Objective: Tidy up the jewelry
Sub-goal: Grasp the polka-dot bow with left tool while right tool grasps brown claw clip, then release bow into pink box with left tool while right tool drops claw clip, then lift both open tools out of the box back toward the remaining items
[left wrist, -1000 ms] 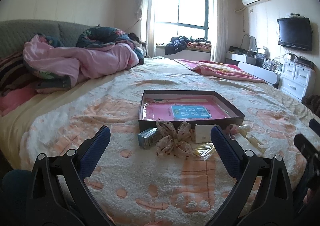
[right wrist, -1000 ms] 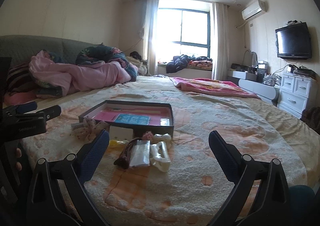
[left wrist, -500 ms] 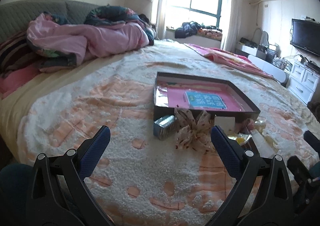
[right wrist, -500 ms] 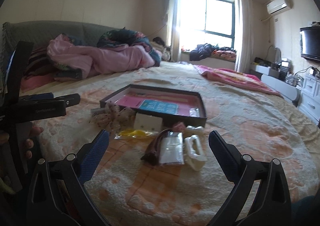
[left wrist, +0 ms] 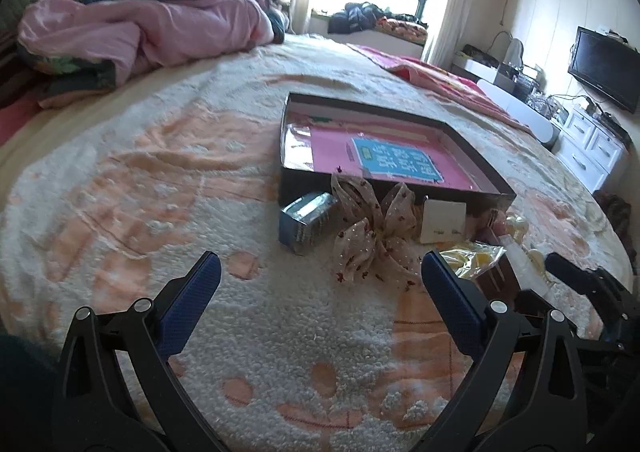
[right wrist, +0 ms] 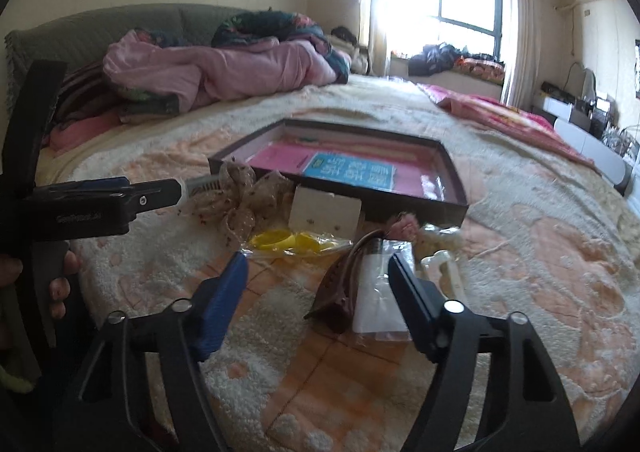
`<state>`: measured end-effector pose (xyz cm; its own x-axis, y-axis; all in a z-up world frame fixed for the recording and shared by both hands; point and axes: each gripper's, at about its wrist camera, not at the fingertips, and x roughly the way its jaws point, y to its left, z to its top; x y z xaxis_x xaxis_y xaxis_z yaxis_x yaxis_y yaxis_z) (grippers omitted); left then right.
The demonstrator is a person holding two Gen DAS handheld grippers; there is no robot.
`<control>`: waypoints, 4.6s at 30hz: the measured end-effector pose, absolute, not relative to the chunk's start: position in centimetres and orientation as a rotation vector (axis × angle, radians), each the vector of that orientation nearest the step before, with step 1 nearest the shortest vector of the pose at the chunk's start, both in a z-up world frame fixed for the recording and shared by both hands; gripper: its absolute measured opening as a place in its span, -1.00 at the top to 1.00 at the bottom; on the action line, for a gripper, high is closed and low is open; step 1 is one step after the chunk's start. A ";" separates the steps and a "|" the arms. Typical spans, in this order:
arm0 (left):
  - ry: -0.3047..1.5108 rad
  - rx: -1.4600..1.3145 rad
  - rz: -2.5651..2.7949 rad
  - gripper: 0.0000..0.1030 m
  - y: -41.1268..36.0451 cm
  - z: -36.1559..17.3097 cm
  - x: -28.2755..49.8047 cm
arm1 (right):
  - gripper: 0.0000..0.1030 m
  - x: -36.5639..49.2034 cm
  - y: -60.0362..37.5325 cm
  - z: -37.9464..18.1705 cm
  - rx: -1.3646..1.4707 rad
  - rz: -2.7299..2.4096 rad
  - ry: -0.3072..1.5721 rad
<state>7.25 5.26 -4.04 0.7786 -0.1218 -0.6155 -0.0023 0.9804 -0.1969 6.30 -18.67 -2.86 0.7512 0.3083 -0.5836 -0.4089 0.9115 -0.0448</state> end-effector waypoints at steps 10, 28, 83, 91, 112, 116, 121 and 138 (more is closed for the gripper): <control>0.782 -0.255 -0.161 -0.11 4.9 -5.4 10.4 | 0.29 9.5 -18.6 -4.8 -0.144 0.378 0.737; 0.798 -0.271 -0.245 0.98 4.3 -5.6 10.4 | 0.75 10.4 -19.8 -4.0 -0.013 0.395 0.735; 0.744 -0.264 -0.124 0.97 5.1 -3.7 22.0 | 0.75 24.9 -24.0 0.0 -0.033 0.292 0.681; 0.759 -0.247 -0.111 0.94 5.1 -4.2 22.1 | 0.75 27.2 -23.7 -1.9 -0.046 0.277 0.760; 0.745 -0.234 -0.107 0.40 4.9 -3.8 21.5 | 0.46 26.2 -25.3 -3.1 0.005 0.259 0.771; 0.729 -0.238 -0.108 0.29 5.1 -3.2 21.1 | 0.19 25.3 -25.5 -2.4 0.011 0.256 0.737; 0.700 -0.235 -0.107 -0.02 5.0 -2.4 20.6 | -0.03 23.8 -25.8 -1.4 0.031 0.249 0.695; 0.540 -0.188 -0.142 -0.78 3.6 0.9 15.9 | -0.50 17.6 -26.7 1.9 0.059 0.231 0.554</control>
